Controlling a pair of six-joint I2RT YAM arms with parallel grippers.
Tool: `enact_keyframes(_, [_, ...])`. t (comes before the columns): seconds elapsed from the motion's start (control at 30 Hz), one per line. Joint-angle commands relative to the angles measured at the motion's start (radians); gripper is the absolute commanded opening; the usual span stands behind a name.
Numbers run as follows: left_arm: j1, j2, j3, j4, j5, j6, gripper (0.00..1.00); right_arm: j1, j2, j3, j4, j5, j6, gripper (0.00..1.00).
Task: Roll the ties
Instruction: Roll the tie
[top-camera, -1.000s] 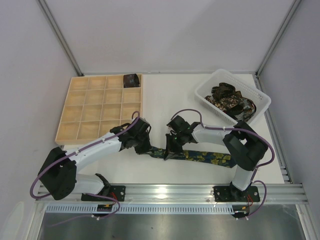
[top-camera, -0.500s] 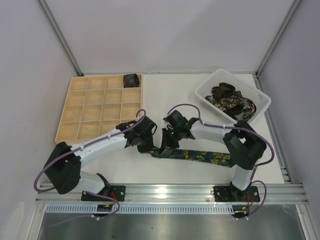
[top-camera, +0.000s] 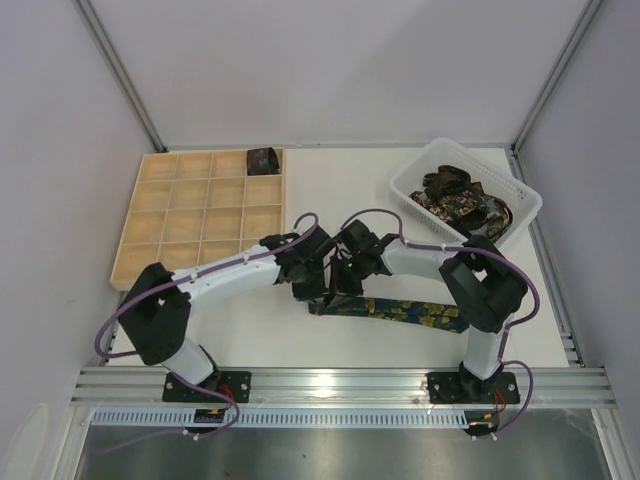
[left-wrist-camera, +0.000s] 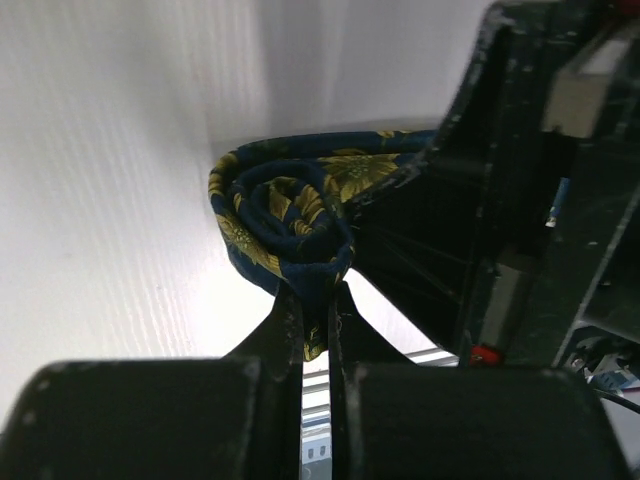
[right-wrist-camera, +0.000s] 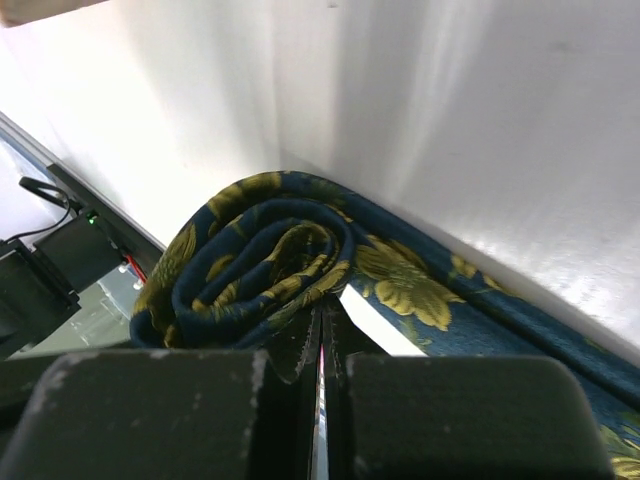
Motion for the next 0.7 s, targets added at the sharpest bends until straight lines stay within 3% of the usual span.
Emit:
enact_keyframes(0.0, [-0.057, 0.045, 0.092, 0.026, 0.041, -0.008, 0.0, -0.003, -0.002, -0.012, 0.072, -0.027, -0.002, 0.0])
enact_keyframes(0.4, [-0.092, 0.188, 0.163, 0.043, 0.092, 0.014, 0.0, -0.058, -0.087, -0.083, 0.036, -0.033, 0.015, 0.0])
enact_keyframes(0.67, [-0.1, 0.247, 0.188, 0.025, 0.086, 0.032, 0.01, -0.136, -0.198, -0.089, -0.125, 0.033, -0.08, 0.0])
